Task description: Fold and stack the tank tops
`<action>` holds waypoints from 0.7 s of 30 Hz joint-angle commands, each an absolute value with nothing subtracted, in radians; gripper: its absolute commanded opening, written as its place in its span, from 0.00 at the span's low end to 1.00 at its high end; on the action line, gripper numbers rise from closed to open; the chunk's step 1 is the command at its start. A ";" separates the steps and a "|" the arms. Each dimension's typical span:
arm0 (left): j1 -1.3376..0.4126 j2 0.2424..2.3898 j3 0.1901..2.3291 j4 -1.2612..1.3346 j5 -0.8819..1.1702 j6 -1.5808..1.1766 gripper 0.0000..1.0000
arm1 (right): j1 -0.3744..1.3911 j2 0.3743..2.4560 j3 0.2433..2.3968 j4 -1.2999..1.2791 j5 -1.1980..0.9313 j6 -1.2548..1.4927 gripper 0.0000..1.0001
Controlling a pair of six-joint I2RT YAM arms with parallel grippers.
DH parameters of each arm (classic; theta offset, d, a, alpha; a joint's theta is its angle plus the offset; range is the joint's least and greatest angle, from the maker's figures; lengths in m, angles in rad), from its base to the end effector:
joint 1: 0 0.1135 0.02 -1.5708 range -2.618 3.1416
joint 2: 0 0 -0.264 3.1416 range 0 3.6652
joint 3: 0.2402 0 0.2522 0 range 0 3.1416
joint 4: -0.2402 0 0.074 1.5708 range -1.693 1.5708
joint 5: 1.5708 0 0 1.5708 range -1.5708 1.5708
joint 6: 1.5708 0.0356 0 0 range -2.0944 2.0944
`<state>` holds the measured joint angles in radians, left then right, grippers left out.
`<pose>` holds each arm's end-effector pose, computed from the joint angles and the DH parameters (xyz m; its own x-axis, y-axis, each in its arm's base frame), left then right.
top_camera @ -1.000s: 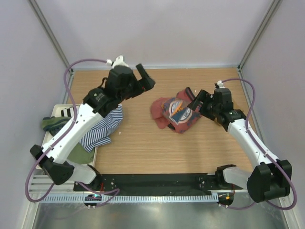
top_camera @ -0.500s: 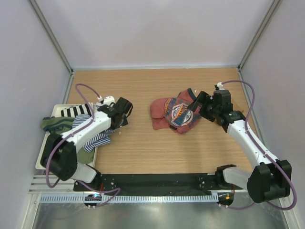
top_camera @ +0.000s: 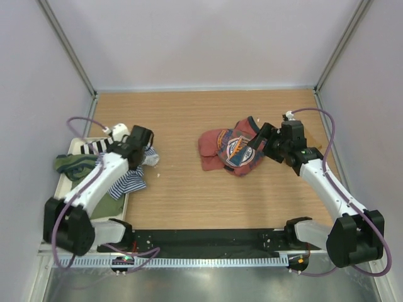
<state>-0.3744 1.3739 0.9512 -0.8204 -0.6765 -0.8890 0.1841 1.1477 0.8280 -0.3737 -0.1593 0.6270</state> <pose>0.2400 -0.0704 0.2303 -0.6311 -0.4025 -0.6631 -0.6227 0.7727 0.1236 0.2417 0.0508 0.2644 -0.6852 0.4617 -0.5633 0.1252 0.8366 0.5333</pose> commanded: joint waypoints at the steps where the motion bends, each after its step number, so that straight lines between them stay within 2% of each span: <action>1: -0.296 1.145 0.971 -0.775 -0.649 -0.923 0.00 | 0.190 1.152 0.822 -0.334 -0.167 0.614 0.92; 4: -0.120 0.975 0.950 -0.723 -0.543 -0.930 0.00 | 0.190 1.163 0.824 -0.325 -0.175 0.617 0.93; 6: 0.048 0.925 0.942 -0.744 -0.569 -0.986 0.01 | 0.190 1.163 0.824 -0.325 -0.178 0.617 0.92; 7: 0.098 0.902 0.945 -0.768 -0.590 -1.014 0.45 | 0.192 1.163 0.822 -0.322 -0.182 0.615 0.92; 8: 0.167 0.872 0.959 -0.811 -0.622 -1.025 0.76 | 0.192 1.163 0.819 -0.321 -0.186 0.611 0.92; 9: 0.181 0.856 0.963 -0.811 -0.624 -1.005 0.99 | 0.195 1.169 0.816 -0.321 -0.189 0.604 0.92; 10: 0.183 0.845 0.974 -0.815 -0.627 -0.999 1.00 | 0.196 1.176 0.815 -0.324 -0.187 0.598 0.93; 13: 0.183 0.810 0.956 -0.723 -0.450 -0.876 0.99 | 0.212 1.239 0.836 -0.356 -0.181 0.565 0.92; 14: 0.183 0.811 0.950 -0.691 -0.264 -0.830 1.00 | 0.236 1.265 0.853 -0.362 -0.179 0.546 0.91; 16: 0.179 0.842 0.951 -0.669 -0.099 -0.781 1.00 | 0.271 1.342 0.874 -0.383 -0.160 0.529 0.89; 17: 0.164 0.882 0.956 -0.666 0.049 -0.770 1.00 | 0.311 1.367 0.899 -0.397 -0.146 0.522 0.88; 20: 0.010 0.933 0.973 -0.657 0.037 -0.765 1.00 | 0.374 1.449 0.933 -0.413 -0.052 0.506 0.87; 21: -0.068 0.958 0.979 -0.650 -0.089 -0.761 0.99 | 0.409 1.472 0.954 -0.413 -0.035 0.499 0.87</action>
